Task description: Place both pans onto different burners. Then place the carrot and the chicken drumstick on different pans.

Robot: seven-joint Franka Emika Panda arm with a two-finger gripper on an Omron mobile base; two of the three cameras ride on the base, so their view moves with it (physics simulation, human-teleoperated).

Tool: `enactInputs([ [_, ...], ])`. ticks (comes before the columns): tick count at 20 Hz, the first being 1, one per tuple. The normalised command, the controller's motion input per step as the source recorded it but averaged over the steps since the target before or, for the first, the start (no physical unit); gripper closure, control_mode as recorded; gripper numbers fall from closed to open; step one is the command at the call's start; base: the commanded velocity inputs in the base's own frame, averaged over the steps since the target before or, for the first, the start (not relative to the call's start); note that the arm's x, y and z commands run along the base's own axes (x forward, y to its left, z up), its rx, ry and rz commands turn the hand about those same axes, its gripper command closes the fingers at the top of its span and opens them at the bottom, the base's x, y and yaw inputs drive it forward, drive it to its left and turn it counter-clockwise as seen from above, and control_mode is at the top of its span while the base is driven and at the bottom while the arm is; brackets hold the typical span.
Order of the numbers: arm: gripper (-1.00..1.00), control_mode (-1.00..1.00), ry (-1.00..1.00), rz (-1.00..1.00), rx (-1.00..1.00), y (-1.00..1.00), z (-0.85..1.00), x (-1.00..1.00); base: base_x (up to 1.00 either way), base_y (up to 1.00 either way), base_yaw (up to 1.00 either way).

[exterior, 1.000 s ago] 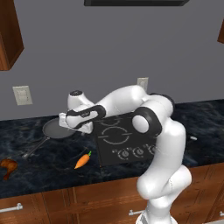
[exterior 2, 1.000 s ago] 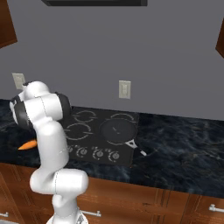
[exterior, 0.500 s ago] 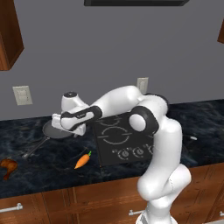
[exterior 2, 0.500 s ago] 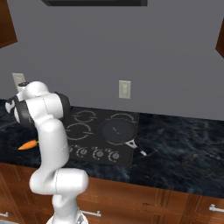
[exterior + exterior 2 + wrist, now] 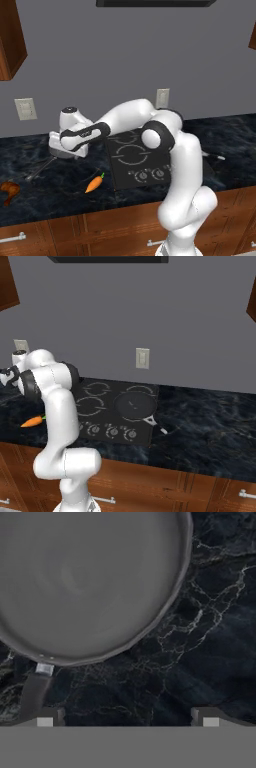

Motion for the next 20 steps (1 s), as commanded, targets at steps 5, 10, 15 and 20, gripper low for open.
enactInputs([
  [5, -1.00, -1.00, 0.06, 0.00, 0.00, 0.23, 0.00, 0.00, 0.00, 0.00, 0.00],
  [10, -1.00, -1.00, 0.08, 0.00, 0.00, 0.25, 0.00, 0.00, 0.00, 0.00, 0.00],
  [15, -1.00, -1.00, 0.07, 0.00, 0.00, 0.30, 0.00, 0.00, 0.00, 0.00, 0.00],
  [20, -1.00, -1.00, 0.06, 0.00, 0.00, 0.27, -0.01, 0.00, 0.00, 0.00, 0.00],
])
